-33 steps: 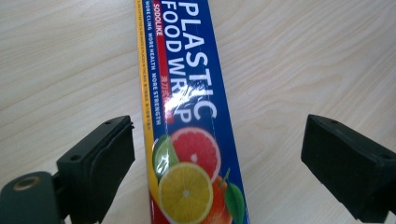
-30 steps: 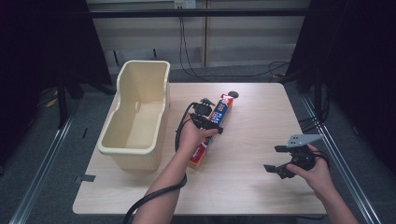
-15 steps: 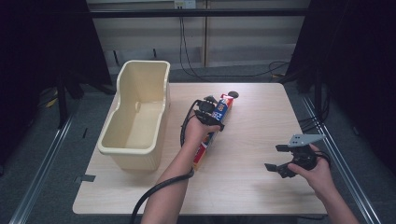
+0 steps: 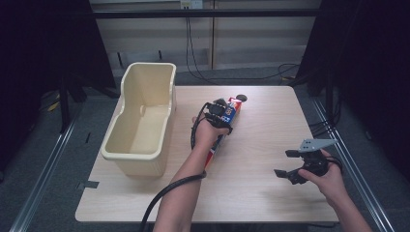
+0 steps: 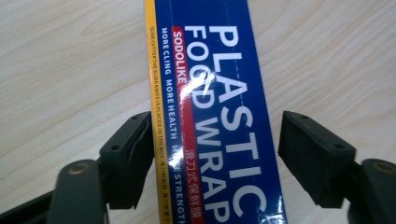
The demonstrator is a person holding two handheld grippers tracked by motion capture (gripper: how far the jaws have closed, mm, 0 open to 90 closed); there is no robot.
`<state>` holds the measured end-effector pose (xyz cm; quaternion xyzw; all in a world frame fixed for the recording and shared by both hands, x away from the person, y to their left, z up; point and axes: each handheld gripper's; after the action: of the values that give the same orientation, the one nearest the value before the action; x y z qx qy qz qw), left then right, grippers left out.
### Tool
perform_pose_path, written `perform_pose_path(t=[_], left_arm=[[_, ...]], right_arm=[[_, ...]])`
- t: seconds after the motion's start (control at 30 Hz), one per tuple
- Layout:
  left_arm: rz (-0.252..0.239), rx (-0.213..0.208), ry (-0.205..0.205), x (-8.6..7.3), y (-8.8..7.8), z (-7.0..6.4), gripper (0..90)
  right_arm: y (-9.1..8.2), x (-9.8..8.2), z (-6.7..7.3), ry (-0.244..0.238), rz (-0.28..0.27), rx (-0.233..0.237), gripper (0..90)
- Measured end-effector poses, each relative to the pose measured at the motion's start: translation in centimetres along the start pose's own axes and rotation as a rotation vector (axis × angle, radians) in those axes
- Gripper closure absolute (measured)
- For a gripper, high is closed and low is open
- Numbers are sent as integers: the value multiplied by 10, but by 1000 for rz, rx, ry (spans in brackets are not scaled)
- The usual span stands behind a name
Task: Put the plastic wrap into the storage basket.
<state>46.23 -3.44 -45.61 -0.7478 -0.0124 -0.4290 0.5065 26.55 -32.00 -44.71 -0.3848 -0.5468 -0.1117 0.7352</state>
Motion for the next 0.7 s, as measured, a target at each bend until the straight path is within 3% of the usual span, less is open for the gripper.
perform_pose_path(t=[0.03,0.07,0.13,0.2,0.33,0.47,0.57,0.7], left_arm=[[5,-6,4,1,0,1,302],[7,2,-18,1,1,1,309],[40,4,-3,3,1,2,334],[42,15,-27,5,2,1,345],[76,19,-17,7,4,1,349],[97,27,-34,9,5,1,359],[111,40,-69,11,4,1,382],[163,41,-75,13,2,0,402]], right_arm=[[0,0,0,1,0,4,79],[0,0,0,2,0,5,79],[0,0,0,1,-3,2,80],[-1,1,0,3,-4,-3,80],[-2,0,-1,9,-6,0,80],[-2,0,-1,7,-5,0,80],[-2,0,-1,6,-6,0,80],[-2,0,-1,4,-7,-1,82]])
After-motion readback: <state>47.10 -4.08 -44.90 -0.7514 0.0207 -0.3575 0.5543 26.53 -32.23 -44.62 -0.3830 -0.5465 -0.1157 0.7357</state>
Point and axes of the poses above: each handheld gripper's, and its own axes: y roughly forward along the jaws, x roughly out of its top, z roughly to its left, and after that the axes turned 14 degrees about -z, right-handed
